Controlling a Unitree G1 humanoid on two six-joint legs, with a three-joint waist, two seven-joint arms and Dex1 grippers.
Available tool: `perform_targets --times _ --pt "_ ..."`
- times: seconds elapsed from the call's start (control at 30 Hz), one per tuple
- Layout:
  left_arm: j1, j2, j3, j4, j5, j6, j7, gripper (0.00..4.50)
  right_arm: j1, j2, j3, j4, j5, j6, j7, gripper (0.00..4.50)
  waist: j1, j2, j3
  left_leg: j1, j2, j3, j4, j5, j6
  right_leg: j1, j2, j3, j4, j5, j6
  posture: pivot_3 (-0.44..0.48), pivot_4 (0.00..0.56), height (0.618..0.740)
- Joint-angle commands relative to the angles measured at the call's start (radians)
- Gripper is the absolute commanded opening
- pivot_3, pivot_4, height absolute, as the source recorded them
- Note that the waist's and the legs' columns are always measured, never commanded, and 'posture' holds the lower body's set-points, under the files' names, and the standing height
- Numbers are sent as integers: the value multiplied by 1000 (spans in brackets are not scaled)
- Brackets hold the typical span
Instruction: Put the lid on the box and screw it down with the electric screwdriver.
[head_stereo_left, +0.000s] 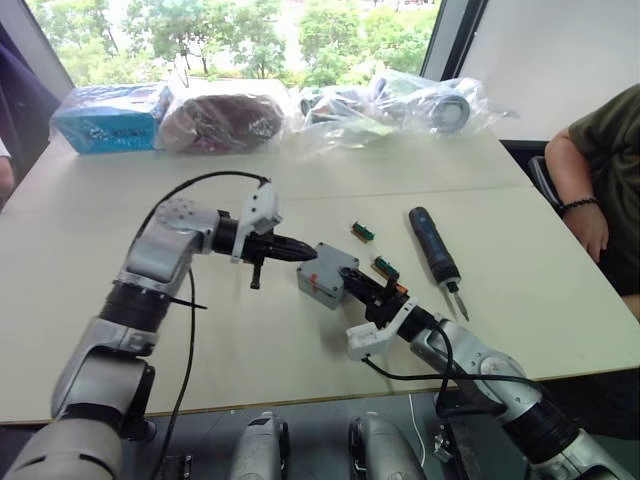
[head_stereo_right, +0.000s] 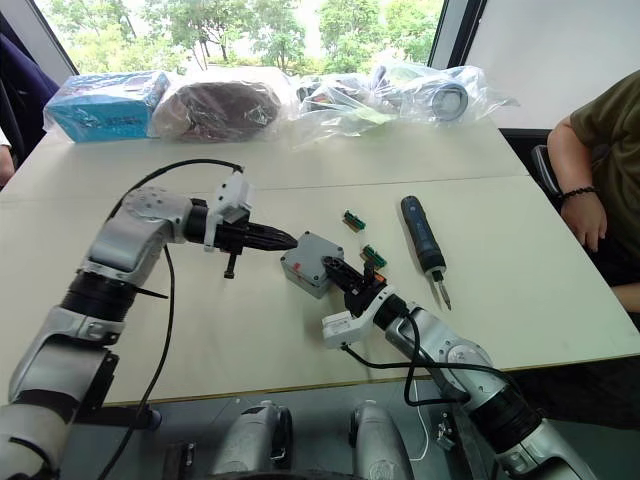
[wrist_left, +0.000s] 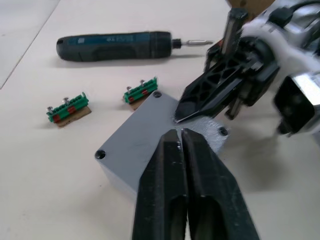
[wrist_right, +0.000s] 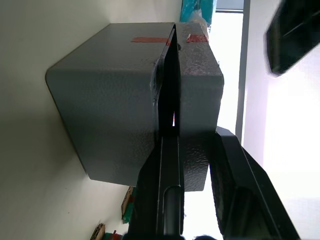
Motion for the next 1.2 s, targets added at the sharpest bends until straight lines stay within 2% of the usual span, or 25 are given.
perform_targets --times 0.03,0.17,0.23,0.37,0.43,0.57,0.77,0.9,1.2 --pt "5 -37 -20 56 45 -87 13 59 24 -10 16 30 -8 -13 29 193 0 0 0 0 0 0 0 0 0 0 0 0 0 0 0 0 150 740" --pt "16 -62 -39 92 74 -100 24 59 23 -14 15 33 -4 -26 28 193 1 0 -1 1 0 0 0 0 0 1 0 0 0 0 0 0 150 740" --pt "23 -66 -48 104 88 -95 30 0 23 -21 13 35 11 -41 35 1199 0 -1 -2 2 0 0 0 0 0 2 0 0 0 0 0 0 150 740" --pt "34 -65 -64 111 102 -57 28 0 26 -32 3 34 33 -70 43 2634 0 -2 -6 10 0 0 -1 0 0 11 0 0 -1 -1 0 0 150 740" --pt "40 -79 -63 106 94 12 43 0 26 -42 -8 31 39 -86 35 3243 0 -2 -10 17 0 -1 -2 -1 2 19 0 -1 -4 -3 -2 0 150 740" --pt "67 -78 -80 99 118 41 63 0 26 -73 -30 20 69 -124 46 4426 2 -3 -20 19 0 -1 -3 -2 3 21 -1 -1 -5 -4 -2 0 150 740" --pt "110 -60 -106 106 148 44 66 0 35 -140 -73 2 155 -195 83 4475 4 -3 -29 21 0 -2 -3 -3 5 25 -1 -2 -8 -4 -3 0 150 740" --pt "132 -59 -111 113 157 43 73 0 37 -166 -102 -17 203 -227 104 4475 20 -2 -30 31 1 -3 -6 -6 10 35 -2 -1 -14 -7 -4 0 150 740" --pt "148 -64 -125 141 174 39 89 0 17 -200 -134 -18 265 -324 136 4475 21 0 -33 32 1 -4 -5 -6 10 38 -4 0 -16 -8 -3 0 150 740"
